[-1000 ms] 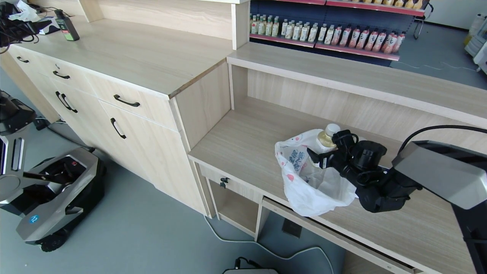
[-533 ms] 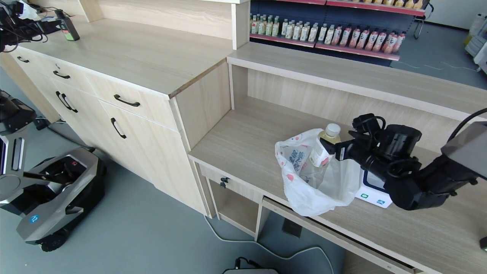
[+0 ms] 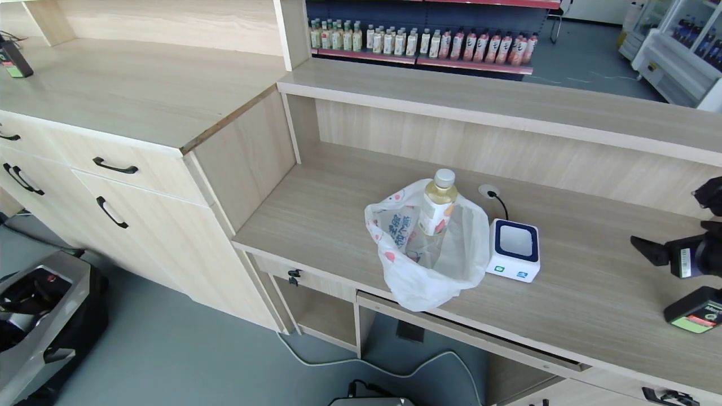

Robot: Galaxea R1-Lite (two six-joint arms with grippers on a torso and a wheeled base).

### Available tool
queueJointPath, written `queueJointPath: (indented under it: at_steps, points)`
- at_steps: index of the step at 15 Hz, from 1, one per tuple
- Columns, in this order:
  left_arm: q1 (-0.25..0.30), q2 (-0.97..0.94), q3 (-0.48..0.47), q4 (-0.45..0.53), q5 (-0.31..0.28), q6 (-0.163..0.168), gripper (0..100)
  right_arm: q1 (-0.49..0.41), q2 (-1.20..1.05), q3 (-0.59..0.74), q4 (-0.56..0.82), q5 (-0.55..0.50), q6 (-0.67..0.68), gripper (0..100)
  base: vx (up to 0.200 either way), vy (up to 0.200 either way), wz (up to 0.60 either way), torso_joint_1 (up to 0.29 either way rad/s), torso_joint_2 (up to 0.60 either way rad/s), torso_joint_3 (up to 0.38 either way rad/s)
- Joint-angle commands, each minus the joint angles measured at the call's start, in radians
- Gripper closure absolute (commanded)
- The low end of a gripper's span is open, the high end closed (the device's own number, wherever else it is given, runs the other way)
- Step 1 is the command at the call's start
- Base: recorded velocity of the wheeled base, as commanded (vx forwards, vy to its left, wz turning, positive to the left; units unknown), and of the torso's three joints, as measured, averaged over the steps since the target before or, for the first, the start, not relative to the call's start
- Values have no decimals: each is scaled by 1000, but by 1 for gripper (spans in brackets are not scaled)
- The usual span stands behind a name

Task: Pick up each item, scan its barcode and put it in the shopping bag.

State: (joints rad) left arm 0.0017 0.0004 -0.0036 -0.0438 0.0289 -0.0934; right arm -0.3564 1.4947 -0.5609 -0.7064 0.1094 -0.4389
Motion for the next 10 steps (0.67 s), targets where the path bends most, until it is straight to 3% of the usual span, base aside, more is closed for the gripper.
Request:
queueJointPath:
  at_steps: [1, 3, 5, 10]
  points:
    - [0, 0, 1, -1, 0, 0, 0, -223, -129, -44, 120, -76, -55, 0, 0, 0, -600, -207, 344, 163]
    - [0, 0, 1, -1, 0, 0, 0, -312, -71, -67, 139, -198, -150, 0, 0, 0, 0, -210, 359, 137]
    - [1, 0, 1, -1, 0, 0, 0, -411, 9, -94, 143, -201, -256, 0, 0, 0, 0, -49, 95, 37]
    - [0, 0, 1, -1, 2, 0, 0, -417, 179, -126, 136, -208, -317, 0, 0, 0, 0, 0, 0, 0]
